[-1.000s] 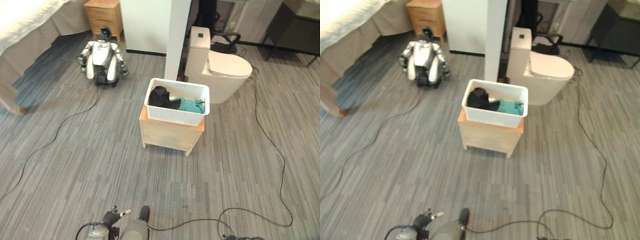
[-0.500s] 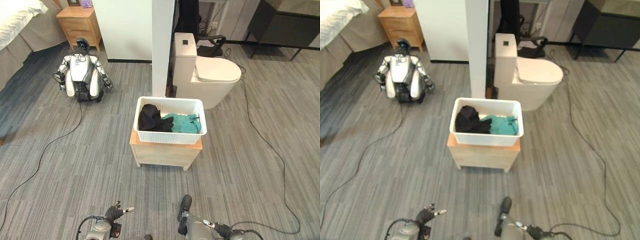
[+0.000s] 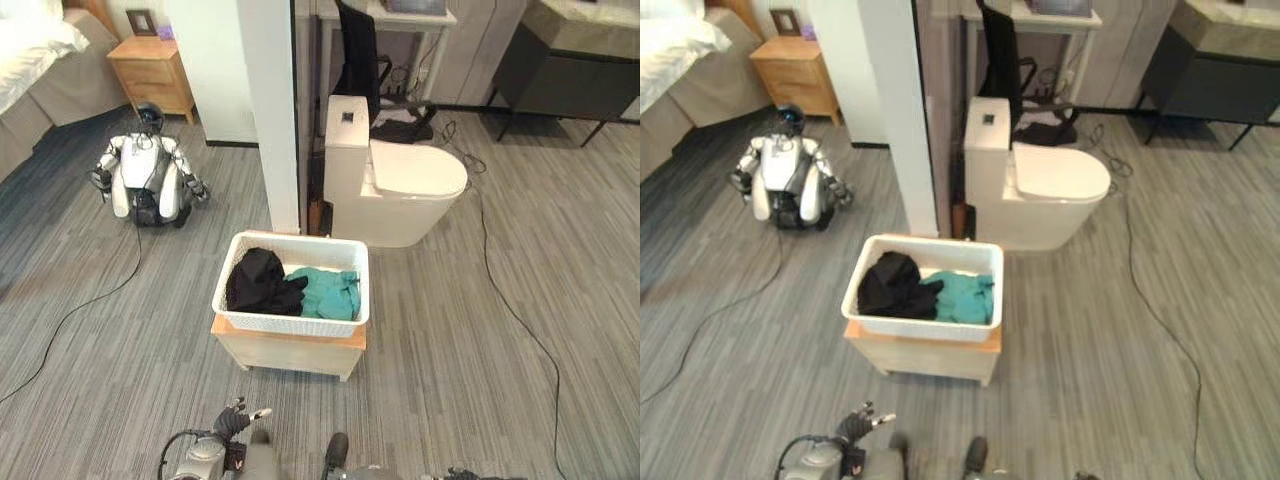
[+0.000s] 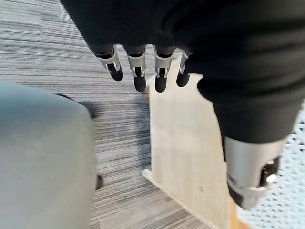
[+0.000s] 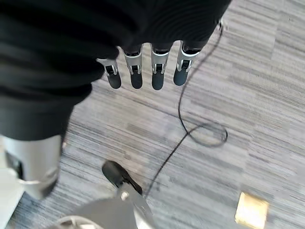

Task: Grab the laundry basket,head to the washer,open it,put in the laundry and shut it.

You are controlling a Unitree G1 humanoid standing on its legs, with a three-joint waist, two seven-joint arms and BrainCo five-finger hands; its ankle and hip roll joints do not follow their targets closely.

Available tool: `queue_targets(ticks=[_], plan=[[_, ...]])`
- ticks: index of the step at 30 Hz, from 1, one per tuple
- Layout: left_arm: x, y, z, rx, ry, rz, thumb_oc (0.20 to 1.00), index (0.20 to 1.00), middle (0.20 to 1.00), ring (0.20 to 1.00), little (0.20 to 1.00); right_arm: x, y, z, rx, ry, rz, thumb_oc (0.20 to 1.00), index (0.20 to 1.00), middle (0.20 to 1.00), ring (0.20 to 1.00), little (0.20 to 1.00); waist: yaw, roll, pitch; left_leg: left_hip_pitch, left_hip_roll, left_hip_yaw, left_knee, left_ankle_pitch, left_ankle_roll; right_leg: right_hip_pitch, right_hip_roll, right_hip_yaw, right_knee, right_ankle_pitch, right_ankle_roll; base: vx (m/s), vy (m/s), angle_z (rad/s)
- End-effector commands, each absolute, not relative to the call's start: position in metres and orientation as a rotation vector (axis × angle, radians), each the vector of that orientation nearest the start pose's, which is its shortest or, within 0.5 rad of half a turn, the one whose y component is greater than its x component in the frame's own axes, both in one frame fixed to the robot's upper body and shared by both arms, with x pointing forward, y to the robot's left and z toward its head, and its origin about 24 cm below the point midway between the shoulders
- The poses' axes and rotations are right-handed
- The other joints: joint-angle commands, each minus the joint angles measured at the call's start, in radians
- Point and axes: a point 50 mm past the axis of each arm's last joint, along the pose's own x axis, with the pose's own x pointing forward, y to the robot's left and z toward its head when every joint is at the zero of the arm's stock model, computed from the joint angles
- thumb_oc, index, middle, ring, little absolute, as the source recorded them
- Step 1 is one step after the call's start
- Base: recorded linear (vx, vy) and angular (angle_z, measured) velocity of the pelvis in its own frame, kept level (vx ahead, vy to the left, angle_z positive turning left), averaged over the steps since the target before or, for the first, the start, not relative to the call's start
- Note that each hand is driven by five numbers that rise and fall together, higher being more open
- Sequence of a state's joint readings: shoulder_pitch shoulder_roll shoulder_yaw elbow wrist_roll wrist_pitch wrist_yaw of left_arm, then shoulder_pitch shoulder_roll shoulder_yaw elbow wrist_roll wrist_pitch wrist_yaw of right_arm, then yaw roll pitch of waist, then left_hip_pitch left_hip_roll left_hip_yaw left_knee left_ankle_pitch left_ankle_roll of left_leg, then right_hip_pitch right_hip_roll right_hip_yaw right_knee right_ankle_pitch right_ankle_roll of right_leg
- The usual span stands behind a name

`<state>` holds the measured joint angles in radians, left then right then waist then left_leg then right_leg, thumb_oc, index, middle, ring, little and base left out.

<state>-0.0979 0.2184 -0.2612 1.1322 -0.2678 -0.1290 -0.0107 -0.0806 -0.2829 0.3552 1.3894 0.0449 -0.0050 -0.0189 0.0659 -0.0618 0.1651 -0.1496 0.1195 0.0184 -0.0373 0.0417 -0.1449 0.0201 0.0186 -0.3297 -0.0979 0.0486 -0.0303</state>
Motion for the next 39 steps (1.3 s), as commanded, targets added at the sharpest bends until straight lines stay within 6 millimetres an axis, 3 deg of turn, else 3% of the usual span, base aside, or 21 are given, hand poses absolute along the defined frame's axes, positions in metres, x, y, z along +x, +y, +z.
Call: queue_targets(ticks=[1,5,12,15,19,21,22,23,24,27,29,30,31,32,33,34,35,38,39], plan=[[0.153,0.201,-0.143,0.12,0.927,-0.004,1.0,1.0,1.0,1.0,1.0,0.081,-0.259,-0.159,-0.485,1.329,0.026,1.0,1.0,1.0,1.0,1.0,0.031,0.038,-0.036,0.082,-0.012,0.047,-0.039,0.029,0.066,0.005,-0.101,0.024,0.011,-0.034,0.114,0.2,0.168,-0.23],[0.143,0.211,-0.146,0.137,0.961,0.024,1.0,1.0,1.0,1.0,1.0,0.064,-0.25,-0.164,-0.46,1.378,0.059,1.0,1.0,1.0,1.0,1.0,0.022,0.036,-0.076,0.121,-0.028,0.07,-0.05,0.01,0.072,0.022,-0.116,0.034,0.011,-0.038,0.119,0.15,0.091,-0.09],[0.132,0.222,-0.149,0.112,0.995,0.102,1.0,1.0,1.0,1.0,1.0,0.06,-0.243,-0.167,-0.431,1.382,0.049,1.0,1.0,1.0,1.0,1.0,0.024,0.033,-0.082,0.161,-0.038,0.087,-0.05,-0.02,0.079,0.04,-0.131,0.039,0.011,-0.039,0.137,0.06,0.044,0.02],[0.126,0.229,-0.149,0.08,0.996,0.167,1.0,1.0,1.0,1.0,1.0,0.059,-0.251,-0.165,-0.353,1.373,-0.061,1.0,1.0,1.0,1.0,1.0,0.02,0.034,-0.087,0.181,-0.039,0.096,-0.05,-0.032,0.082,0.049,-0.133,0.048,0.011,-0.039,0.143,0.05,0.026,-0.15],[0.13,0.253,-0.138,0.028,0.913,0.308,1.0,1.0,1.0,1.0,1.0,0.066,-0.279,-0.155,-0.229,1.289,-0.295,1.0,1.0,1.0,1.0,1.0,0.012,0.036,-0.095,0.206,-0.038,0.116,-0.05,-0.046,0.085,0.06,-0.134,0.062,0.011,-0.039,0.152,0.03,0.018,-0.25],[0.144,0.272,-0.12,0.03,0.798,0.393,1.0,1.0,1.0,1.0,1.0,0.086,-0.292,-0.144,-0.218,1.174,-0.355,1.0,1.0,1.0,1.0,1.0,0.003,0.037,-0.097,0.21,-0.036,0.126,-0.05,-0.049,0.086,0.059,-0.136,0.067,0.011,-0.037,0.156,0.0,0.021,-0.2],[0.149,0.291,-0.101,0.052,0.716,0.464,1.0,1.0,1.0,1.0,1.0,0.119,-0.311,-0.118,-0.261,0.974,-0.38,1.0,1.0,1.0,1.0,1.0,-0.01,0.039,-0.097,0.22,-0.033,0.137,-0.05,-0.055,0.084,0.065,-0.136,0.072,0.011,-0.041,0.157,0.0,0.02,-0.15],[0.149,0.291,-0.101,0.052,0.717,0.463,1.0,1.0,1.0,1.0,1.0,0.119,-0.311,-0.118,-0.261,0.976,-0.381,1.0,1.0,1.0,1.0,1.0,-0.01,0.039,-0.101,0.215,-0.034,0.137,-0.05,-0.053,0.085,0.061,-0.136,0.072,0.011,-0.039,0.157,0.01,0.033,-0.16],[0.155,0.309,-0.085,0.142,0.671,0.488,1.0,1.0,1.0,1.0,1.0,0.145,-0.328,-0.085,-0.329,0.797,-0.394,1.0,1.0,1.0,1.0,1.0,-0.024,0.041,-0.099,0.222,-0.033,0.144,-0.05,-0.061,0.085,0.065,-0.137,0.075,0.011,-0.04,0.159,-0.01,0.029,-0.25],[0.175,0.328,-0.055,0.308,0.588,0.487,1.0,1.0,1.0,1.0,1.0,0.181,-0.339,-0.039,-0.396,0.582,-0.413,1.0,1.0,1.0,1.0,1.0,-0.033,0.044,-0.096,0.215,-0.036,0.146,-0.05,-0.064,0.089,0.056,-0.141,0.081,0.011,-0.033,0.161,-0.01,0.039,-0.16],[0.198,0.334,-0.033,0.37,0.51,0.479,1.0,1.0,1.0,1.0,1.0,0.205,-0.34,-0.015,-0.433,0.479,-0.396,1.0,1.0,1.0,1.0,1.0,-0.031,0.044,-0.089,0.206,-0.038,0.143,-0.05,-0.064,0.092,0.046,-0.145,0.081,0.011,-0.025,0.161,-0.06,0.036,-0.01],[0.21,0.334,-0.023,0.385,0.474,0.472,1.0,1.0,1.0,1.0,1.0,0.218,-0.339,-0.003,-0.457,0.432,-0.386,1.0,1.0,1.0,1.0,1.0,-0.03,0.044,-0.078,0.199,-0.04,0.141,-0.05,-0.062,0.093,0.038,-0.145,0.08,0.011,-0.02,0.162,-0.17,0.031,-0.02],[0.245,0.331,0.0,0.398,0.392,0.454,1.0,1.0,1.0,1.0,1.0,0.25,-0.335,0.022,-0.494,0.351,-0.356,1.0,1.0,1.0,1.0,1.0,-0.025,0.043,-0.043,0.177,-0.041,0.136,-0.05,-0.057,0.094,0.016,-0.144,0.078,0.011,-0.011,0.163,-0.16,0.021,-0.02],[0.246,0.331,0.002,0.397,0.387,0.456,1.0,1.0,1.0,1.0,1.0,0.252,-0.336,0.023,-0.493,0.347,-0.356,1.0,1.0,1.0,1.0,1.0,-0.026,0.042,-0.04,0.172,-0.042,0.135,-0.05,-0.052,0.095,0.012,-0.145,0.078,0.011,-0.008,0.162,-0.23,0.011,-0.03],[0.271,0.322,0.016,0.397,0.344,0.423,1.0,1.0,1.0,1.0,1.0,0.273,-0.329,0.038,-0.51,0.301,-0.336,1.0,1.0,1.0,1.0,1.0,-0.021,0.042,-0.013,0.151,-0.042,0.128,-0.05,-0.047,0.095,-0.005,-0.144,0.077,0.011,-0.001,0.162,-0.34,-0.018,-0.01],[0.311,0.308,0.044,0.386,0.281,0.394,1.0,1.0,1.0,1.0,1.0,0.311,-0.309,0.063,-0.515,0.23,-0.288,1.0,1.0,1.0,1.0,1.0,-0.016,0.04,0.042,0.101,-0.042,0.113,-0.05,-0.021,0.095,-0.051,-0.142,0.072,0.011,0.017,0.161,-0.34,-0.018,0.0],[0.313,0.308,0.046,0.385,0.276,0.395,1.0,1.0,1.0,1.0,1.0,0.312,-0.309,0.065,-0.513,0.225,-0.289,1.0,1.0,1.0,1.0,1.0,-0.018,0.039,0.045,0.096,-0.043,0.112,-0.05,-0.016,0.096,-0.056,-0.143,0.071,0.011,0.021,0.16,-0.32,-0.019,0.06],[0.353,0.303,0.08,0.385,0.274,0.406,1.0,1.0,1.0,1.0,1.0,0.353,-0.279,0.093,-0.473,0.17,-0.234,1.0,1.0,1.0,1.0,1.0,-0.016,0.029,0.106,0.03,-0.041,0.099,-0.05,0.023,0.092,-0.118,-0.141,0.063,0.011,0.05,0.16,-0.18,-0.011,0.08],[0.353,0.303,0.08,0.385,0.274,0.406,1.0,1.0,1.0,1.0,1.0,0.353,-0.279,0.093,-0.473,0.17,-0.234,1.0,1.0,1.0,1.0,1.0,-0.017,0.029,0.106,0.03,-0.041,0.098,-0.05,0.023,0.092,-0.118,-0.141,0.062,0.011,0.05,0.16,-0.14,0.003,0.06]])
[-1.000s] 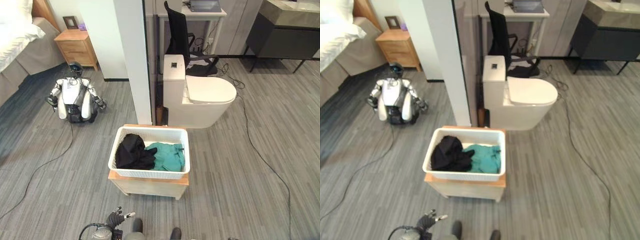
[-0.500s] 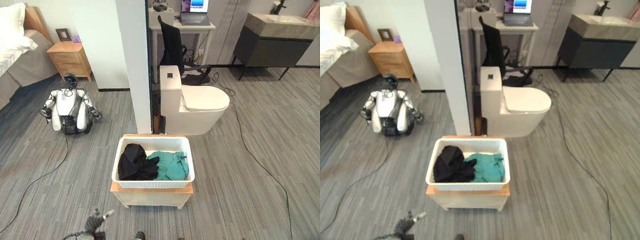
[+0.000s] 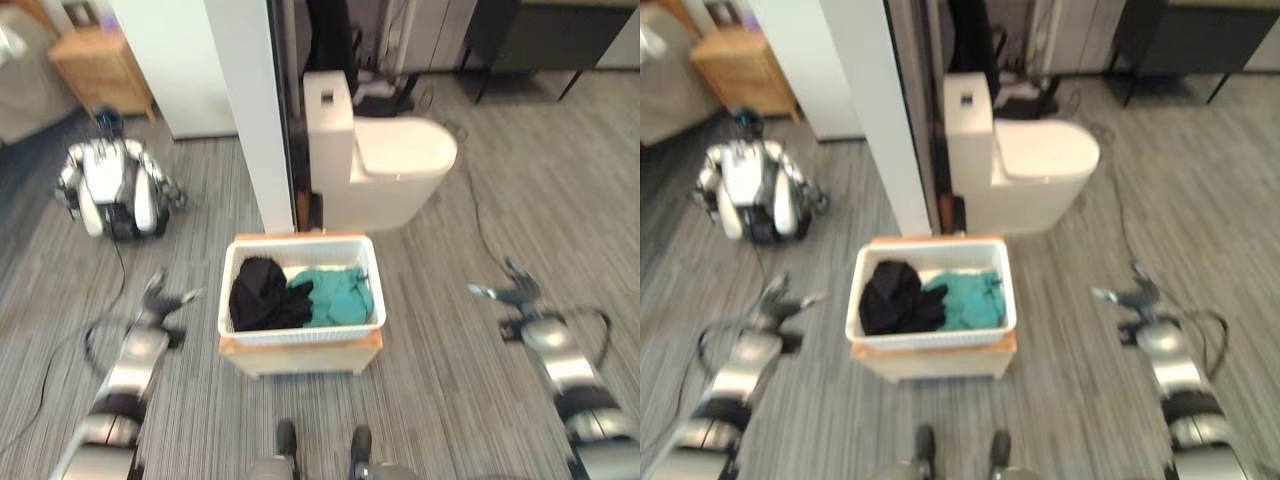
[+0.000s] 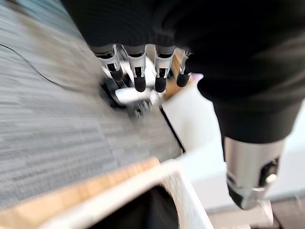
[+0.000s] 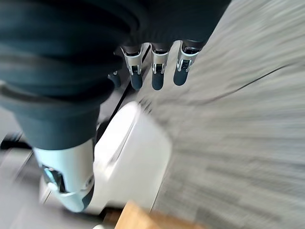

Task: Grab the laundry basket,head to the washer,open it,put in the laundry and shut it.

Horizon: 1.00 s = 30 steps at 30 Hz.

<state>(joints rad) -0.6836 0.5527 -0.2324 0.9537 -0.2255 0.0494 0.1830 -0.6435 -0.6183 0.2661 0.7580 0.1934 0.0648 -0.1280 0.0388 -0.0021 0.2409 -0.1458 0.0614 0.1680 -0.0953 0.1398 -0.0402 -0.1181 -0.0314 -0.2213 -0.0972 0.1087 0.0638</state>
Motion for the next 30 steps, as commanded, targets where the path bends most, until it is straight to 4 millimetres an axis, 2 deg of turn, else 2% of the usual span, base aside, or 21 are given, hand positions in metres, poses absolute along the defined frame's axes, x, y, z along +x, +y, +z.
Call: queue_targets(ticks=[1,4,5,6,8,9,11,14,20,30], plan=[[0.364,0.31,0.092,0.386,0.342,0.438,1.0,1.0,1.0,1.0,1.0,0.371,-0.271,0.104,-0.466,0.191,-0.224,1.0,1.0,1.0,1.0,1.0,0.01,-0.036,0.058,-0.006,0.017,-0.058,0.008,-0.055,-0.017,-0.009,-0.091,-0.052,0.01,0.005,0.068,-0.12,0.003,0.08],[0.382,0.318,0.147,0.405,0.293,0.505,1.0,1.0,1.0,1.0,1.0,0.393,-0.252,0.122,-0.421,0.209,-0.199,1.0,1.0,1.0,1.0,1.0,0.004,-0.046,0.088,-0.057,0.018,-0.065,0.008,-0.028,-0.026,-0.057,-0.092,-0.058,0.01,0.025,0.074,-0.11,0.006,0.12],[0.387,0.321,0.175,0.436,0.253,0.537,1.0,1.0,1.0,1.0,1.0,0.401,-0.245,0.133,-0.404,0.208,-0.194,1.0,1.0,1.0,1.0,1.0,0.006,-0.053,0.103,-0.083,0.019,-0.067,0.008,-0.017,-0.03,-0.081,-0.092,-0.06,0.01,0.035,0.076,-0.06,0.004,0.14],[0.387,0.321,0.176,0.436,0.251,0.538,1.0,1.0,1.0,1.0,1.0,0.402,-0.245,0.135,-0.403,0.206,-0.193,1.0,1.0,1.0,1.0,1.0,0.006,-0.054,0.104,-0.085,0.019,-0.067,0.008,-0.017,-0.03,-0.082,-0.093,-0.061,0.01,0.035,0.076,-0.06,-0.002,0.11],[0.39,0.321,0.202,0.447,0.194,0.563,1.0,1.0,1.0,1.0,1.0,0.407,-0.239,0.143,-0.384,0.207,-0.188,1.0,1.0,1.0,1.0,1.0,0.008,-0.06,0.12,-0.119,0.02,-0.069,0.008,-0.005,-0.035,-0.113,-0.095,-0.064,0.01,0.046,0.08,-0.05,0.006,0.04],[0.39,0.322,0.203,0.447,0.193,0.563,1.0,1.0,1.0,1.0,1.0,0.407,-0.239,0.143,-0.384,0.206,-0.187,1.0,1.0,1.0,1.0,1.0,0.008,-0.06,0.119,-0.121,0.02,-0.069,0.008,-0.004,-0.035,-0.115,-0.095,-0.064,0.01,0.046,0.08,-0.04,0.014,0.06],[0.393,0.32,0.22,0.479,0.143,0.565,1.0,1.0,1.0,1.0,1.0,0.409,-0.238,0.148,-0.382,0.203,-0.191,1.0,1.0,1.0,1.0,1.0,0.011,-0.061,0.131,-0.143,0.019,-0.07,0.008,0.001,-0.037,-0.134,-0.098,-0.066,0.01,0.053,0.082,-0.04,0.006,0.07],[0.399,0.307,0.227,0.492,0.112,0.522,1.0,1.0,1.0,1.0,1.0,0.411,-0.239,0.153,-0.387,0.211,-0.197,1.0,1.0,1.0,1.0,1.0,0.019,-0.058,0.152,-0.167,0.017,-0.073,0.008,0.006,-0.039,-0.154,-0.1,-0.071,0.01,0.056,0.085,-0.03,0.004,0.07],[0.407,0.287,0.228,0.52,0.111,0.458,1.0,1.0,1.0,1.0,1.0,0.413,-0.24,0.162,-0.379,0.203,-0.202,1.0,1.0,1.0,1.0,1.0,0.022,-0.055,0.169,-0.196,0.011,-0.075,0.008,0.013,-0.04,-0.177,-0.106,-0.077,0.01,0.064,0.089,-0.02,0.014,0.07],[0.41,0.281,0.236,0.614,0.118,0.423,1.0,1.0,1.0,1.0,1.0,0.419,-0.23,0.182,-0.421,0.154,-0.164,1.0,1.0,1.0,1.0,1.0,0.017,-0.052,0.181,-0.216,0.009,-0.07,0.008,0.021,-0.041,-0.197,-0.105,-0.08,0.01,0.072,0.092,0.0,0.0,0.0]])
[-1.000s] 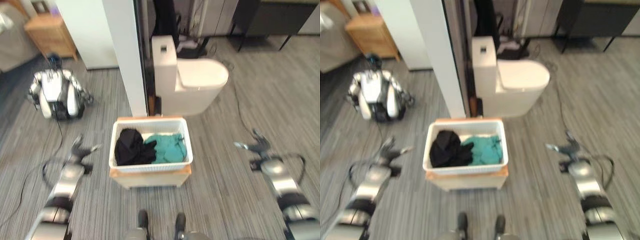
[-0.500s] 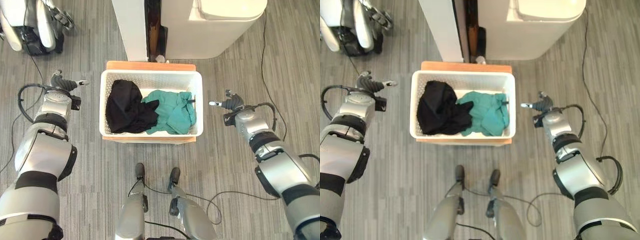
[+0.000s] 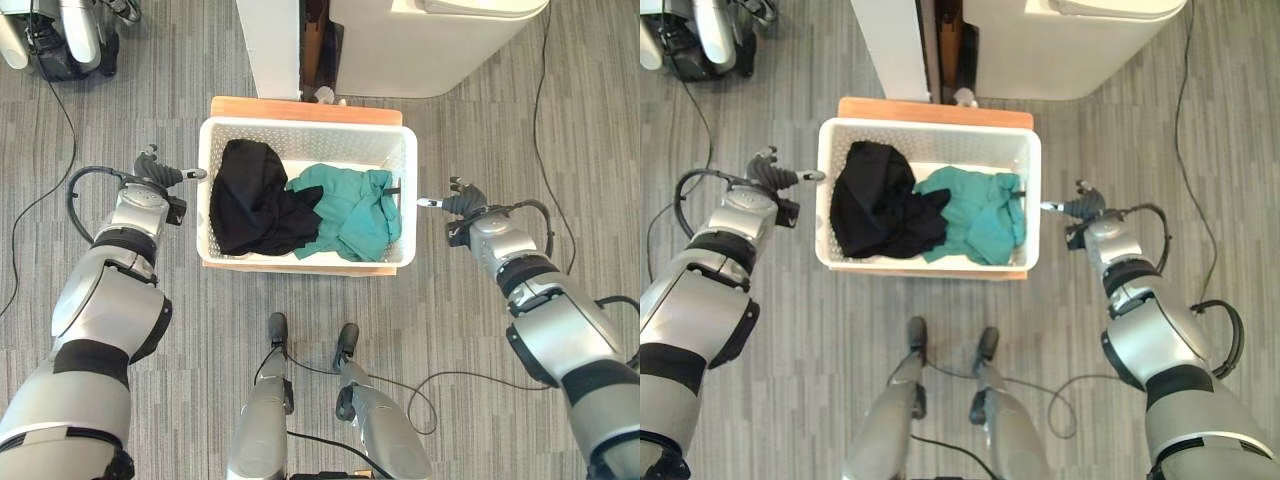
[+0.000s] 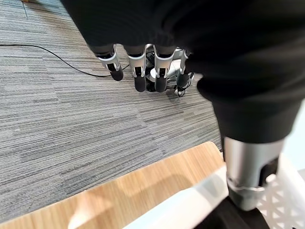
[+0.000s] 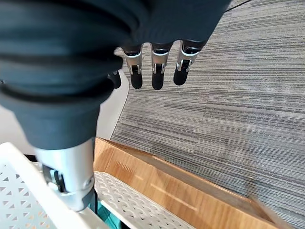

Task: Grab the laundry basket,head to the washer,open it,put in the laundry and shut it.

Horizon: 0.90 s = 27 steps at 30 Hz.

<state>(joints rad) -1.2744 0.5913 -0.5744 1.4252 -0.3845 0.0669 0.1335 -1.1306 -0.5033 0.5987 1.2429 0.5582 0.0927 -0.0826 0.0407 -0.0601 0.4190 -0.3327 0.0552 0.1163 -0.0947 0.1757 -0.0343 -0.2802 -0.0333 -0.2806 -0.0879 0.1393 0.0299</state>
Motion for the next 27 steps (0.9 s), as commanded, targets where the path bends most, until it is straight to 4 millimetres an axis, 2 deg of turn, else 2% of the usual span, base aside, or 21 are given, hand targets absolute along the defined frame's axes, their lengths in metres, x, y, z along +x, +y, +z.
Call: queue_targets(ticks=[1,4,7,19,25,27], plan=[[0.41,0.281,0.236,0.614,0.118,0.423,1.0,1.0,1.0,1.0,1.0,0.419,-0.23,0.182,-0.421,0.154,-0.164,1.0,1.0,1.0,1.0,1.0,0.016,0.006,0.003,-0.029,0.016,-0.018,0.007,-0.015,-0.047,-0.035,-0.103,-0.021,0.001,0.041,0.126,0.0,0.0,0.0],[0.413,0.273,0.241,0.646,0.108,0.407,1.0,1.0,1.0,1.0,1.0,0.422,-0.224,0.189,-0.439,0.143,-0.152,1.0,1.0,1.0,1.0,1.0,0.017,0.007,0.01,-0.038,0.016,-0.018,0.007,-0.012,-0.048,-0.045,-0.102,-0.022,0.001,0.045,0.127,0.0,0.0,0.0],[0.413,0.274,0.246,0.646,0.093,0.418,1.0,1.0,1.0,1.0,1.0,0.423,-0.219,0.194,-0.416,0.113,-0.141,1.0,1.0,1.0,1.0,1.0,0.011,0.005,0.006,-0.043,0.016,-0.017,0.007,-0.012,-0.05,-0.051,-0.1,-0.023,0.001,0.045,0.127,0.0,0.0,0.0],[0.407,0.288,0.228,0.673,0.162,0.429,1.0,1.0,1.0,1.0,1.0,0.421,-0.217,0.207,-0.459,0.034,-0.095,1.0,1.0,1.0,1.0,1.0,-0.011,-0.013,-0.002,-0.019,0.025,-0.004,0.007,-0.025,-0.045,-0.04,-0.089,-0.013,0.001,0.039,0.127,0.0,0.001,-0.01],[0.407,0.287,0.229,0.668,0.171,0.432,1.0,1.0,1.0,1.0,1.0,0.425,-0.201,0.218,-0.472,0.0,-0.068,1.0,1.0,1.0,1.0,1.0,-0.01,-0.016,0.003,-0.026,0.028,-0.004,0.007,-0.02,-0.047,-0.048,-0.086,-0.012,0.001,0.041,0.126,0.0,0.005,-0.05],[0.406,0.29,0.226,0.656,0.185,0.44,1.0,1.0,1.0,1.0,1.0,0.426,-0.188,0.229,-0.478,-0.043,-0.035,1.0,1.0,1.0,1.0,1.0,-0.013,-0.022,0.0,-0.027,0.031,-0.004,0.007,-0.02,-0.048,-0.05,-0.083,-0.011,0.001,0.04,0.124,0.0,0.014,-0.09]])
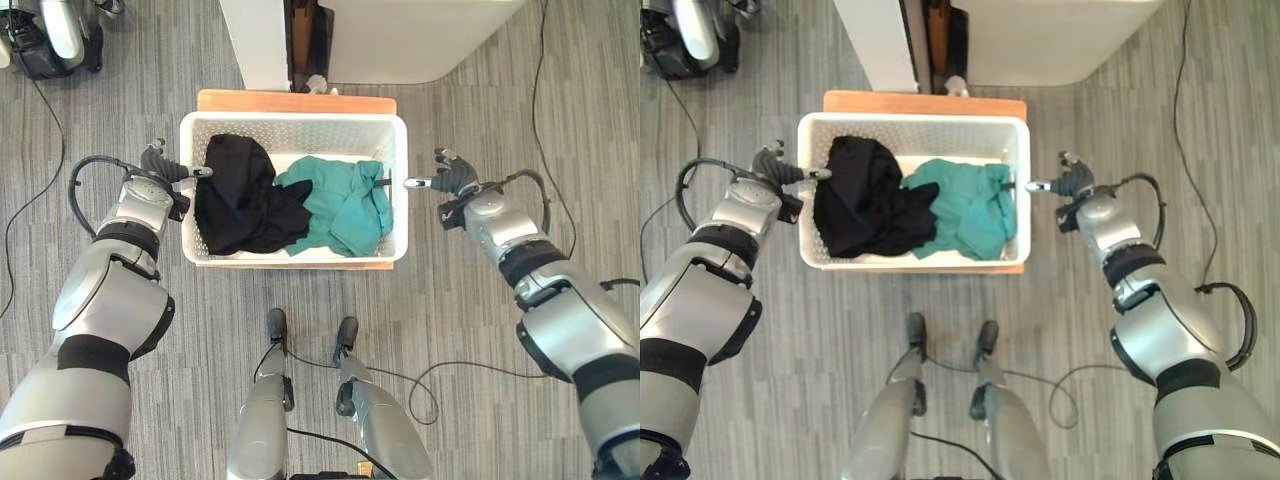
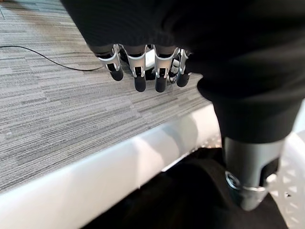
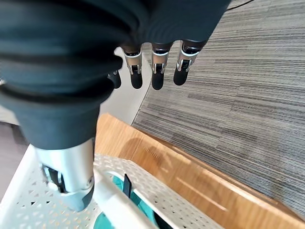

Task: Grab the laundry basket,head to the washer,open it,put in the laundry and shut it.

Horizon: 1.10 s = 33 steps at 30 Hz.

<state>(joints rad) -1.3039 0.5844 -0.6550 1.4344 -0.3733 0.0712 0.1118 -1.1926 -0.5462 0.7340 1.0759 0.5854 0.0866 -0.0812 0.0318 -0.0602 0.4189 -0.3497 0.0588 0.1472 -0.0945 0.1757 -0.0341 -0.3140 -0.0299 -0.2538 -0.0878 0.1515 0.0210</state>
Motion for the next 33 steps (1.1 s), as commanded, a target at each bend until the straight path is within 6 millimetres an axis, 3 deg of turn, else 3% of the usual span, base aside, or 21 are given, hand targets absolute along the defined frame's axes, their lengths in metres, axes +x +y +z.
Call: queue_targets(ticks=[1,7,15,17,23,27,28,29,30,32,33], plan=[[0.406,0.29,0.224,0.651,0.193,0.44,1.0,1.0,1.0,1.0,1.0,0.426,-0.185,0.23,-0.48,-0.051,-0.023,1.0,1.0,1.0,1.0,1.0,-0.005,-0.024,-0.001,-0.009,0.028,-0.033,0.007,-0.021,-0.048,-0.015,-0.086,-0.036,0.001,0.028,0.133,0.0,0.0,0.0],[0.406,0.287,0.21,0.63,0.225,0.406,1.0,1.0,1.0,1.0,1.0,0.426,-0.171,0.236,-0.486,-0.086,0.027,1.0,1.0,1.0,1.0,1.0,-0.009,-0.026,-0.01,-0.006,0.029,-0.029,0.007,-0.025,-0.047,-0.015,-0.084,-0.031,0.001,0.025,0.13,0.0,0.0,0.0],[0.412,0.273,0.22,0.695,0.206,0.366,1.0,1.0,1.0,1.0,1.0,0.432,-0.164,0.23,-0.54,-0.005,0.015,1.0,1.0,1.0,1.0,1.0,0.001,-0.025,-0.005,-0.033,0.027,-0.038,0.007,-0.013,-0.051,-0.037,-0.082,-0.039,0.001,0.033,0.131,0.0,0.0,0.0],[0.416,0.258,0.221,0.746,0.218,0.328,1.0,1.0,1.0,1.0,1.0,0.434,-0.169,0.223,-0.585,0.103,-0.041,1.0,1.0,1.0,1.0,1.0,0.011,-0.025,-0.002,-0.058,0.025,-0.049,0.007,-0.004,-0.054,-0.054,-0.08,-0.047,0.001,0.035,0.13,0.0,0.0,0.0],[0.422,0.24,0.228,0.79,0.189,0.289,1.0,1.0,1.0,1.0,1.0,0.431,-0.175,0.198,-0.58,0.23,-0.068,1.0,1.0,1.0,1.0,1.0,0.023,-0.019,-0.001,-0.076,0.025,-0.07,0.007,-0.017,-0.066,-0.059,-0.071,-0.052,0.001,0.022,0.136,0.05,-0.012,0.06],[0.422,0.238,0.225,0.787,0.187,0.275,1.0,1.0,1.0,1.0,1.0,0.431,-0.172,0.193,-0.566,0.235,-0.055,1.0,1.0,1.0,1.0,1.0,0.025,-0.018,0.0,-0.089,0.022,-0.076,0.007,-0.015,-0.066,-0.068,-0.071,-0.053,0.001,0.022,0.135,0.01,-0.008,0.09],[0.423,0.237,0.222,0.798,0.193,0.27,0.624,0.624,0.624,0.624,0.624,0.43,-0.172,0.186,-0.544,0.253,-0.051,1.0,1.0,1.0,1.0,1.0,0.028,-0.017,0.0,-0.096,0.019,-0.08,0.007,-0.012,-0.067,-0.072,-0.07,-0.056,0.001,0.023,0.135,0.01,-0.007,0.11],[0.423,0.237,0.222,0.798,0.193,0.269,0.36,0.36,0.36,0.36,0.36,0.43,-0.172,0.186,-0.544,0.253,-0.051,1.0,1.0,1.0,1.0,1.0,0.028,-0.017,0.0,-0.097,0.019,-0.08,0.007,-0.012,-0.067,-0.073,-0.07,-0.056,0.001,0.023,0.135,0.01,-0.003,0.09],[0.422,0.238,0.216,0.832,0.215,0.261,0.2,0.2,0.2,0.2,0.2,0.428,-0.172,0.178,-0.54,0.277,-0.041,1.0,1.0,1.0,1.0,1.0,0.028,-0.015,-0.002,-0.102,0.018,-0.081,0.007,-0.011,-0.068,-0.078,-0.069,-0.057,0.001,0.024,0.135,0.0,0.004,0.03],[0.422,0.236,0.212,0.85,0.226,0.251,0.2,0.2,0.2,0.2,0.2,0.428,-0.172,0.174,-0.548,0.29,-0.035,1.0,1.0,1.0,1.0,1.0,0.028,-0.014,-0.003,-0.104,0.018,-0.083,0.007,-0.01,-0.067,-0.081,-0.069,-0.057,0.001,0.024,0.133,0.0,0.0,0.0],[0.42,0.24,0.203,0.88,0.268,0.244,0.2,0.2,0.2,0.2,0.2,0.427,-0.172,0.173,-0.554,0.297,-0.033,0.915,0.915,0.915,0.915,0.915,0.026,-0.014,-0.004,-0.105,0.018,-0.084,0.007,-0.01,-0.067,-0.081,-0.069,-0.054,0.001,0.024,0.133,0.0,0.0,0.0]])
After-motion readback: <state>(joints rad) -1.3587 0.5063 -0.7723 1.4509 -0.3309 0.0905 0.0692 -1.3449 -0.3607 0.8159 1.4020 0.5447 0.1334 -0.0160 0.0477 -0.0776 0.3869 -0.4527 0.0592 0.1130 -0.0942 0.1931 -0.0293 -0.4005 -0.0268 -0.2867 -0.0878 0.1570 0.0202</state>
